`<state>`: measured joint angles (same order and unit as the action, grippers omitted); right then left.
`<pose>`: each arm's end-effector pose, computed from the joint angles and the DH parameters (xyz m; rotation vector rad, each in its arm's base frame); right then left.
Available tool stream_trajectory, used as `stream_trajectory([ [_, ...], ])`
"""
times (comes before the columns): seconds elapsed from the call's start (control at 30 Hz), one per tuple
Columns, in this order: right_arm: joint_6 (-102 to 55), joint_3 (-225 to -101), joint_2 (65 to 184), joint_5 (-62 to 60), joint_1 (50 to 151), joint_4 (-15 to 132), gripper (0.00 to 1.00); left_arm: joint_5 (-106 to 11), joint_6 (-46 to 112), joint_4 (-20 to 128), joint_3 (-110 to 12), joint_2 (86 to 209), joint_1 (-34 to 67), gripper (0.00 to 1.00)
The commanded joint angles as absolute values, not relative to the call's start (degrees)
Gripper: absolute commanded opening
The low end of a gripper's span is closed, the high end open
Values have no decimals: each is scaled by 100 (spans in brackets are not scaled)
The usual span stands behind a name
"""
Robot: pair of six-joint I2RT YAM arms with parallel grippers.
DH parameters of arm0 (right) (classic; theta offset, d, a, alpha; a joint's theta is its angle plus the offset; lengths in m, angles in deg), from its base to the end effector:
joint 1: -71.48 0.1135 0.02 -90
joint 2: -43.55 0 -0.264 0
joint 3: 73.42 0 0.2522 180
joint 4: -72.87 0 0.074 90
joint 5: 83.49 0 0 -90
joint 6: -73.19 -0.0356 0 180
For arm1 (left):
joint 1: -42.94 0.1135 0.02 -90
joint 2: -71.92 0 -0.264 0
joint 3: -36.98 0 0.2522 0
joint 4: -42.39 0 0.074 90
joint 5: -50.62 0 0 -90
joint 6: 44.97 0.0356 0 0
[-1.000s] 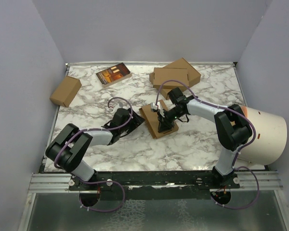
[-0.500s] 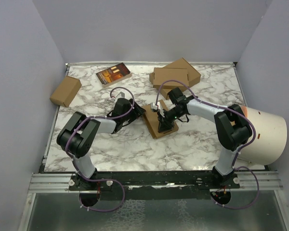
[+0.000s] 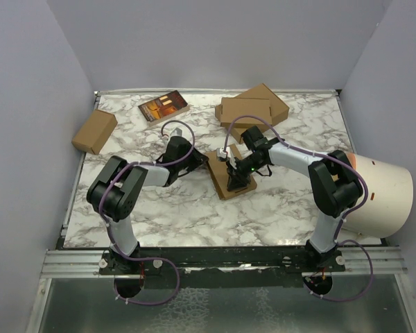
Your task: Fold the paper box
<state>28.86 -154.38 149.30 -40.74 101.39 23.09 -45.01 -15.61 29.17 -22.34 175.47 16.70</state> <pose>0.2875 0.1956 0.1672 -1.6956 1.9382 1.0661 0.3181 -0.1607 0.1379 -0.6127 2.1933 -0.9667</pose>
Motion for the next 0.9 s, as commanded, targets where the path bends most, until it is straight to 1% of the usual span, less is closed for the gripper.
stream_trajectory([
  [0.0, 2941, -15353, 15236, -3654, 10198, 2026, 16, -4637, -1384, 3243, -2273, 17842, 1737, 15],
  [0.2, 2942, -15354, 15236, -3647, 10198, 2026, 16, -5053, -1463, 3093, -2295, 18021, 1752, 8],
  [0.3, 2932, -15352, 15232, -3652, 10198, 2026, 17, -5184, -1405, 2725, -2165, 18006, 1807, 4],
  [0.43, 2920, -15352, 15199, -3684, 10198, 2034, 17, -5218, -1243, 2571, -2100, 17951, 1871, 4],
  [0.57, 2844, -15343, 15017, -3736, 10198, 2123, 20, -5213, -1141, 2333, -1929, 17696, 1910, 16],
  [0.67, 2796, -15329, 14907, -3717, 10198, 2195, 22, -5235, -998, 2316, -1895, 17481, 1928, 21],
  [0.77, 2792, -15336, 14910, -3747, 10198, 2185, 23, -5365, -920, 2382, -1951, 17395, 1941, 27],
  [0.87, 2793, -15334, 14916, -3748, 10198, 2175, 23, -5519, -892, 2276, -1931, 17372, 1948, 35],
])
